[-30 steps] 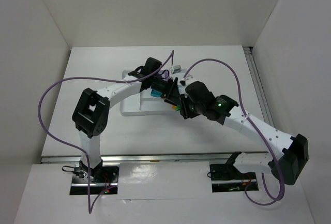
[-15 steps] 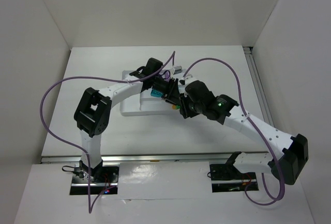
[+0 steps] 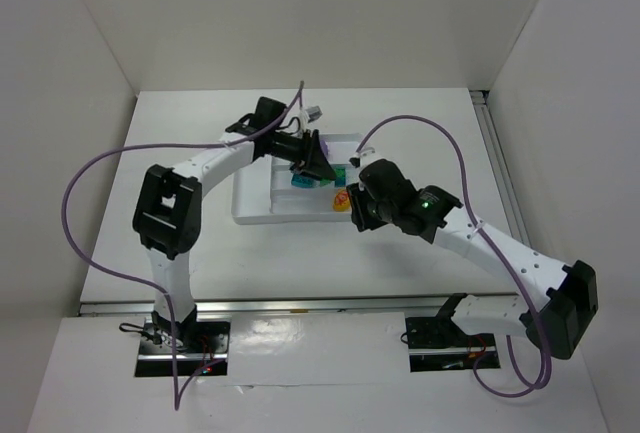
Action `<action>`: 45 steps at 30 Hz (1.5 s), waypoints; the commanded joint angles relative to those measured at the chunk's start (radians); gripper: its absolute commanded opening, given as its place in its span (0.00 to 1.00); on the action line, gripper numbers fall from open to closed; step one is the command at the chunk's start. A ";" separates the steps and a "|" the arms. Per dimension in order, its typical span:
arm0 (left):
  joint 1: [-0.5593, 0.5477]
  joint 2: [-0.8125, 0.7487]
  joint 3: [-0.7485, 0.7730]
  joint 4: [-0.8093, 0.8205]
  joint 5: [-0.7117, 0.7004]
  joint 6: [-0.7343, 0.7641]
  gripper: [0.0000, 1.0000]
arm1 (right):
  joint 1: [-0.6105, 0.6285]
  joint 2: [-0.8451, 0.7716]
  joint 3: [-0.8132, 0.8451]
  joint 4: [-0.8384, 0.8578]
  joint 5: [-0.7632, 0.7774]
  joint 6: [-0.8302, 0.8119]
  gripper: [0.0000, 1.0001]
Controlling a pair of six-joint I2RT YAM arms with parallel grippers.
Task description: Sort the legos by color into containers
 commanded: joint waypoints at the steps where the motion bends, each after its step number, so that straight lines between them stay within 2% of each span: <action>1: 0.138 -0.032 0.029 -0.175 -0.178 -0.003 0.00 | -0.004 0.001 0.037 0.042 0.018 0.010 0.14; 2: 0.167 -0.076 0.017 -0.206 -0.279 0.008 0.00 | -0.004 0.042 0.065 0.070 0.007 0.010 0.14; 6: 0.288 -0.232 -0.057 -0.312 -0.516 0.008 0.00 | -0.004 0.177 0.162 0.163 -0.054 0.021 0.14; 10: 0.361 -0.386 -0.103 -0.367 -0.694 -0.015 0.00 | -0.004 0.315 0.264 0.280 -0.087 0.030 0.14; 11: 0.371 -0.411 -0.103 -0.378 -0.731 -0.015 0.00 | -0.004 0.393 0.295 0.291 -0.103 0.030 0.14; 12: 0.371 -0.429 -0.103 -0.408 -0.806 -0.024 0.00 | -0.004 0.434 0.368 0.291 -0.116 0.030 0.14; 14: 0.411 -0.477 -0.103 -0.430 -0.861 -0.033 0.00 | 0.023 0.548 0.465 0.311 -0.128 0.012 0.14; 21: 0.514 -0.509 -0.141 -0.439 -0.788 -0.034 0.00 | 0.046 0.801 0.655 0.398 -0.189 -0.008 0.14; 30: 0.572 -0.518 -0.184 -0.430 -0.713 -0.024 0.00 | 0.055 1.062 0.924 0.413 -0.214 -0.021 0.25; 31: 0.572 -0.518 -0.195 -0.430 -0.702 -0.024 0.00 | 0.055 1.080 0.968 0.413 -0.214 -0.021 0.28; 32: 0.572 -0.518 -0.195 -0.421 -0.691 -0.024 0.00 | 0.055 1.100 0.997 0.401 -0.214 -0.021 0.43; 34: 0.572 -0.518 -0.206 -0.421 -0.664 -0.024 0.00 | 0.055 1.145 1.074 0.354 -0.214 -0.021 0.57; 35: 0.582 -0.518 -0.206 -0.409 -0.652 -0.024 0.00 | 0.055 1.145 1.074 0.354 -0.214 -0.021 0.63; 36: 0.582 -0.518 -0.206 -0.400 -0.651 -0.024 0.00 | 0.055 1.145 1.074 0.354 -0.205 -0.021 0.73; 45: 0.582 -0.460 -0.206 -0.381 -0.632 -0.004 0.00 | 0.055 0.852 0.743 0.478 -0.257 -0.031 0.76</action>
